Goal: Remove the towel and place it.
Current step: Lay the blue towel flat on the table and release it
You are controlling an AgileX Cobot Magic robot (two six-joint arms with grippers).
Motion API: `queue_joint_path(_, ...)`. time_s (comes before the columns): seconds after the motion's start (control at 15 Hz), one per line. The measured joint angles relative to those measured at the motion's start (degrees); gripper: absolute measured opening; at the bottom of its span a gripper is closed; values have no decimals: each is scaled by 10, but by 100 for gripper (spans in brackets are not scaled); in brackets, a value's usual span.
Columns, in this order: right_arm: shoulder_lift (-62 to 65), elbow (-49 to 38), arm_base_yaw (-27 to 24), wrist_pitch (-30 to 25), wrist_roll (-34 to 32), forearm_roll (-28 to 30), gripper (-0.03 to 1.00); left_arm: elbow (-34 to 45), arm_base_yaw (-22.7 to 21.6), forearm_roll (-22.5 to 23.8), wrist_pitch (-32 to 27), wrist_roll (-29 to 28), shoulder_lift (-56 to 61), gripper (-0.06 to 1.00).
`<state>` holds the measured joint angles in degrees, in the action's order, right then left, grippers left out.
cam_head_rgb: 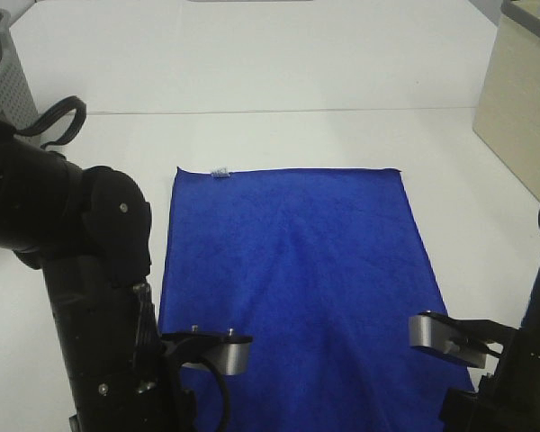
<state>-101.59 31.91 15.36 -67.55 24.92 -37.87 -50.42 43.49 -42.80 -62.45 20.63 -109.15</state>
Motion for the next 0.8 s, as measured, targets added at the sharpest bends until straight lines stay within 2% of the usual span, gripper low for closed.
queue_joint_path(0.33, 78, 4, 0, 30, 0, -1, 73, -42, 0, 0, -5, 2, 0, 65)
queue_joint_path(0.47, 111, 24, 0, 32, 0, 6, 73, -69, 0, 9, -29, 2, 0, 65)
queue_joint_path(0.67, 156, 79, 0, 37, -15, 15, 73, -105, 0, 36, -55, -18, 0, 65)
queue_joint_path(0.8, 170, 116, 0, 42, -41, 42, 73, -126, 0, 68, -64, -37, 0, 65)
